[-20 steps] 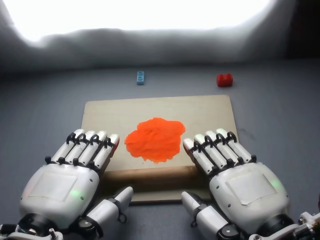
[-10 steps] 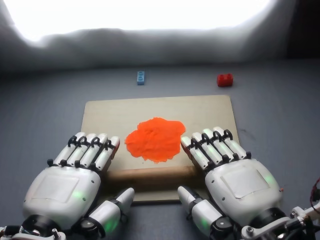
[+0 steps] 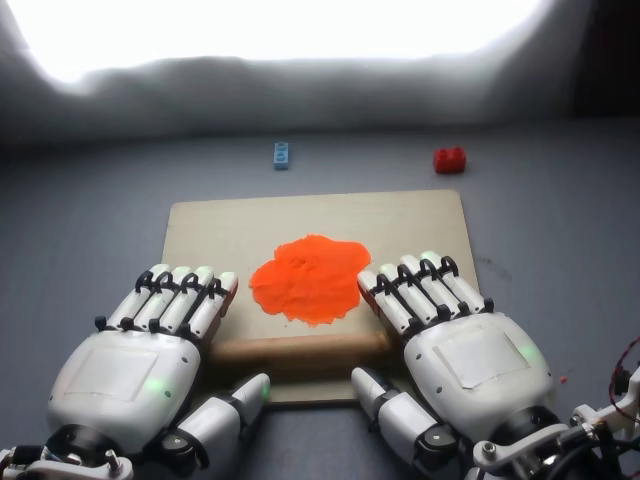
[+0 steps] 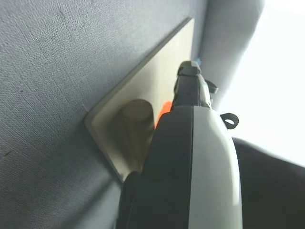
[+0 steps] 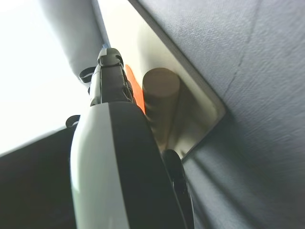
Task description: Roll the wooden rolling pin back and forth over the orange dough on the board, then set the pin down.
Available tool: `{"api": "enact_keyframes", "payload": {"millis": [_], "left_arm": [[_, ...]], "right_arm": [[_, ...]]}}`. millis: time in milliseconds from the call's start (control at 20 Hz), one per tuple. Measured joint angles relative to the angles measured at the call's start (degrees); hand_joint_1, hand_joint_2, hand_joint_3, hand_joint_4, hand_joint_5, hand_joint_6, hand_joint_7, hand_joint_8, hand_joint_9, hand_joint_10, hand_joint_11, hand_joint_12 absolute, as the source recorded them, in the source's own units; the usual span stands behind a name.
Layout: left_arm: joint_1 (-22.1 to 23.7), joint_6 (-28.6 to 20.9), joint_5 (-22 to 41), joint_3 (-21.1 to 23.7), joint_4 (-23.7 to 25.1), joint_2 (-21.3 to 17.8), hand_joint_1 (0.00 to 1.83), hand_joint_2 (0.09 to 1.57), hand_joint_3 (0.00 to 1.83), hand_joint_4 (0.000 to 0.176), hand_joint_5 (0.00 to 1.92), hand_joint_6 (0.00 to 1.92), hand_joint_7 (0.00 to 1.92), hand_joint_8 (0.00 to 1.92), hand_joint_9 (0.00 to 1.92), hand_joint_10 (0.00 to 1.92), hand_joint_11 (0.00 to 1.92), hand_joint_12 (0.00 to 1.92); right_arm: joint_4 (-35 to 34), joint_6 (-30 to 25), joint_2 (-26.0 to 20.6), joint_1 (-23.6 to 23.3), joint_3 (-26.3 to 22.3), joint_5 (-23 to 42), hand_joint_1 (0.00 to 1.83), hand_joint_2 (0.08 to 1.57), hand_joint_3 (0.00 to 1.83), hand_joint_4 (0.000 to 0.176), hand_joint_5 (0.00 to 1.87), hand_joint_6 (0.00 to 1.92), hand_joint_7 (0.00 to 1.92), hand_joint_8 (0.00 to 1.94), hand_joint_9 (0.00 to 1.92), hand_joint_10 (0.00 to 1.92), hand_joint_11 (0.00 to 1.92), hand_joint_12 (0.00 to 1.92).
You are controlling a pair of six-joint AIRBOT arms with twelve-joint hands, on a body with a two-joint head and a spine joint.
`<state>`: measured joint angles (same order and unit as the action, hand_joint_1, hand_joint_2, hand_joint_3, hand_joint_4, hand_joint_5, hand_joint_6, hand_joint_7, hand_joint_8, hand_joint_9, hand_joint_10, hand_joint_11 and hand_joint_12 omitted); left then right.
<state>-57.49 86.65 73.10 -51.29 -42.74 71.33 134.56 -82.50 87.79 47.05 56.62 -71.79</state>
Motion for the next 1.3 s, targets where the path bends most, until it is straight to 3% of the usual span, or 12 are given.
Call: {"api": "enact_keyframes", "payload": {"millis": [200, 550, 1300], "left_arm": [[0.1, 0.0, -0.3, -0.1, 0.0, 0.4, 0.0, 1.45, 0.03, 0.0, 0.0, 0.0, 0.0, 0.0, 0.0, 0.0, 0.0, 0.0], [1.1, 0.1, -0.8, -0.7, -1.3, 1.1, 0.0, 1.53, 0.06, 0.0, 0.0, 0.0, 0.0, 0.0, 0.0, 0.0, 0.0, 0.0], [4.4, -1.3, -4.6, -4.7, -1.9, 1.1, 0.0, 1.52, 0.04, 0.0, 0.0, 0.0, 0.0, 0.0, 0.0, 0.0, 0.0, 0.0]], "right_arm": [[0.2, -0.2, 0.9, 0.0, 1.9, 0.0, 0.0, 1.43, 0.0, 0.0, 0.06, 0.0, 0.02, 0.0, 0.0, 0.0, 0.0, 0.0], [0.9, -0.7, 1.4, -0.1, 3.7, 0.1, 0.0, 1.56, 0.04, 0.0, 0.09, 0.01, 0.06, 0.01, 0.02, 0.01, 0.0, 0.0], [0.4, -0.9, 1.5, -1.1, 5.7, 0.5, 0.0, 1.56, 0.02, 0.0, 0.03, 0.0, 0.0, 0.0, 0.0, 0.0, 0.0, 0.0]]}}
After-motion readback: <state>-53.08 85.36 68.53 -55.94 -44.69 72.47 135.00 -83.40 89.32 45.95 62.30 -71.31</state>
